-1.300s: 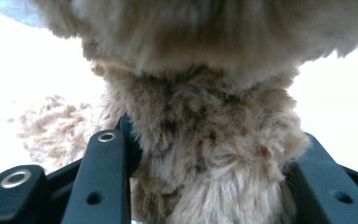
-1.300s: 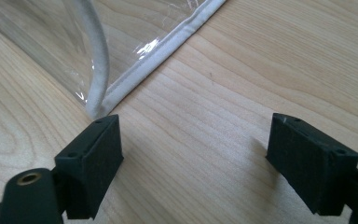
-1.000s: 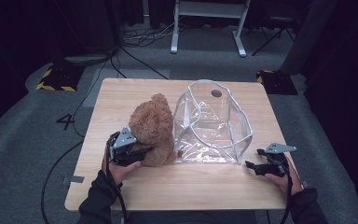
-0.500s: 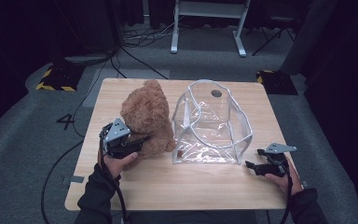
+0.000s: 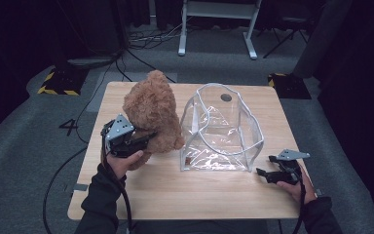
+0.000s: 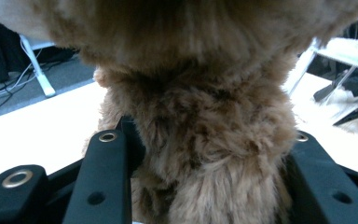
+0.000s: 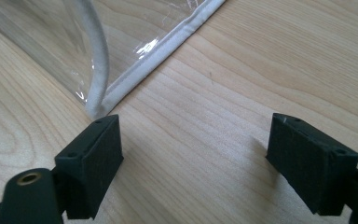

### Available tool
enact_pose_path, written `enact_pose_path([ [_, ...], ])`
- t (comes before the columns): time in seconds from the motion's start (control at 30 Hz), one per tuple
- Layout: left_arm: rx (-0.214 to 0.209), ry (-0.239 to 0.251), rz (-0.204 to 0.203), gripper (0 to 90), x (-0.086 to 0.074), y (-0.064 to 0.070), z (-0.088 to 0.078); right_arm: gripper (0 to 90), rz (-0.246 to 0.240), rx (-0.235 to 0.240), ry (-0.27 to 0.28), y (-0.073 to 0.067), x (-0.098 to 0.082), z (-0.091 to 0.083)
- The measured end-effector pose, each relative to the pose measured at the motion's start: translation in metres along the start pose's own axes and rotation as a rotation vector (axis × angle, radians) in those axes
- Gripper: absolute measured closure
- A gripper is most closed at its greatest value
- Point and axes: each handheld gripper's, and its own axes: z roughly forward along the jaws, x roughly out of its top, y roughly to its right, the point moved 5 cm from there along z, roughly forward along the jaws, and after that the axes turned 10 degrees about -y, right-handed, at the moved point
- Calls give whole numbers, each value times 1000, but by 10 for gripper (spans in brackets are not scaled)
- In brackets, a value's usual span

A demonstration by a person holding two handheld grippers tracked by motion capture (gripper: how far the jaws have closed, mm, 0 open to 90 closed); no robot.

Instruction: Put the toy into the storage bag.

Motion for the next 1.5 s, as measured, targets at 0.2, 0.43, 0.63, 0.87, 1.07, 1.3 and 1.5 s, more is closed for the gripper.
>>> enact_pose_path([
  [0.2, 1, 32, 3, 556, 20, 1, -4, 178, -1, 0, -1, 0, 0, 0],
  [0.43, 4, 76, 33, 557, 51, 7, -14, 178, -1, 0, 0, 0, 0, 0],
  [0.63, 12, 99, 58, 556, 74, 12, -20, 178, -1, 0, -1, 0, 0, 0],
  [0.87, 3, 126, 63, 556, 91, 15, -22, 178, -1, 0, -1, 0, 0, 0],
  [1.07, -2, 152, 91, 554, 106, 22, -22, 178, 0, 0, 0, 0, 0, 0],
  [1.3, -24, 170, 95, 554, 119, 33, -16, 178, -1, 0, 0, 0, 0, 0],
  [1.5, -55, 180, 120, 554, 135, 47, -8, 178, -1, -1, -1, 0, 0, 0],
])
